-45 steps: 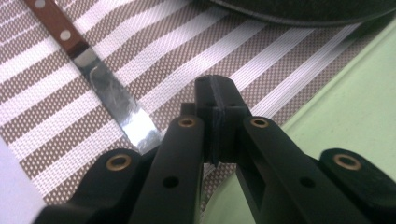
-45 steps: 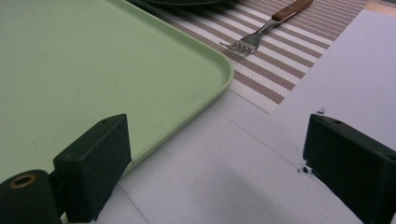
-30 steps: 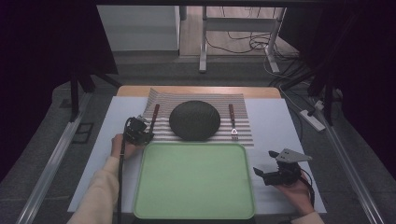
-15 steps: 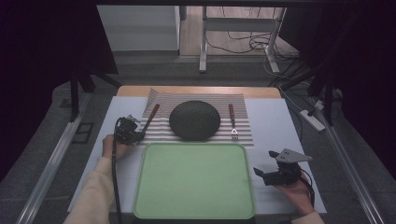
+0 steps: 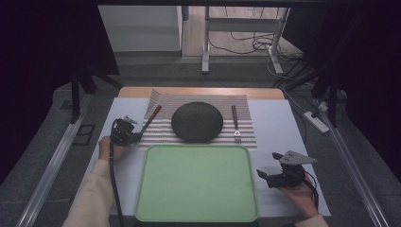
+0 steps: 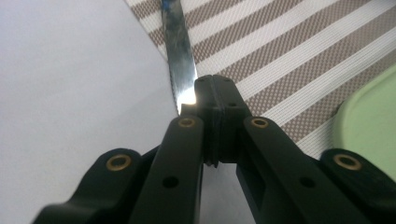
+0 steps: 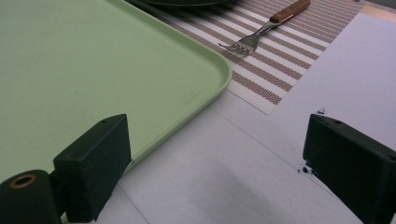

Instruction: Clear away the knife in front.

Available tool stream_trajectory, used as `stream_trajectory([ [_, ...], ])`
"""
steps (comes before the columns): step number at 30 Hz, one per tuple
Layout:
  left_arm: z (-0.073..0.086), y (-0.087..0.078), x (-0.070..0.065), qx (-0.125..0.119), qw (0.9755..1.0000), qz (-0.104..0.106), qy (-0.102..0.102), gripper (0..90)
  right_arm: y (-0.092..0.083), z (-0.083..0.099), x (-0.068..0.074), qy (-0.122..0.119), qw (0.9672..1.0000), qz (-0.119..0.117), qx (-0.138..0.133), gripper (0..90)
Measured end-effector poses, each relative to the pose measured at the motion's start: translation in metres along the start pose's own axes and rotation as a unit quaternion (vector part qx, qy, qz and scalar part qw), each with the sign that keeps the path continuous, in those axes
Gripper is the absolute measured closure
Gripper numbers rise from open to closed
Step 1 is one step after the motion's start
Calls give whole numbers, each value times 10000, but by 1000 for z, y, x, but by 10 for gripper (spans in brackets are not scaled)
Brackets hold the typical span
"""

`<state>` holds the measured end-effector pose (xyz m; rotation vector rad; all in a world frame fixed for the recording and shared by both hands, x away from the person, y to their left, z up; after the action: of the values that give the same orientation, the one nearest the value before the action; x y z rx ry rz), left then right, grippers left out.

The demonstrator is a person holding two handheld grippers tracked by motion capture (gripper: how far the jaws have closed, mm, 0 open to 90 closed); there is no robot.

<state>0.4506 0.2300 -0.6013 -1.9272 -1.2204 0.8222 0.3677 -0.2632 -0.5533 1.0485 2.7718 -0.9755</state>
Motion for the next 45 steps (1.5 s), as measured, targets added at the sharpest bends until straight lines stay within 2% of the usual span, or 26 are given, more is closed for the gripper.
stream_trajectory([
  [8, -17, -12, -3, -399, 9992, 83, 1, 887, 0, -1, 1, 48, 10000, -35, -55, 78],
  [14, -33, -12, -4, -536, 9984, 148, 36, 887, -3, 0, 3, 95, 9998, -113, -125, 80],
  [21, -47, -9, 0, -690, 9972, 270, -121, 887, -7, 3, 3, 223, 9995, -137, -198, 80],
  [24, -54, -9, 3, -792, 9965, 218, -150, 887, -9, 3, 3, 241, 9994, -135, -206, 80],
  [26, -62, -9, 3, -933, 9946, 391, -251, 888, -9, 3, 3, 243, 9994, -113, -200, 80],
  [29, -75, -5, 11, -864, 9958, 218, -226, 887, -8, 4, 3, 248, 9994, -119, -186, 81],
  [32, -91, 3, 18, -833, 9960, 178, -274, 887, -7, 4, 3, 254, 9994, -122, -188, 81],
  [36, -104, 22, 20, -653, 9978, -31, -104, 888, -8, 4, 3, 251, 9995, -110, -176, 80],
  [39, -110, 36, 22, -535, 9984, -176, -26, 887, -7, 4, 3, 233, 9995, -121, -148, 81],
  [45, -115, 59, 33, -342, 9986, -400, -65, 887, -7, 5, 4, 225, 9995, -139, -147, 81],
])
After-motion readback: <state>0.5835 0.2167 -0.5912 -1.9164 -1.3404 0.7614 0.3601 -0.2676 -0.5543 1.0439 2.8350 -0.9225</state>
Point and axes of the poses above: each handheld gripper's, and its own axes: y roughly forward along the jaws, z roughly out of its underside, x roughly to its left, the point moved 9 cm from there along y, roughly forward along the jaws, and after that the axes turned 11 degrees about -y, right-handed, at the moved point
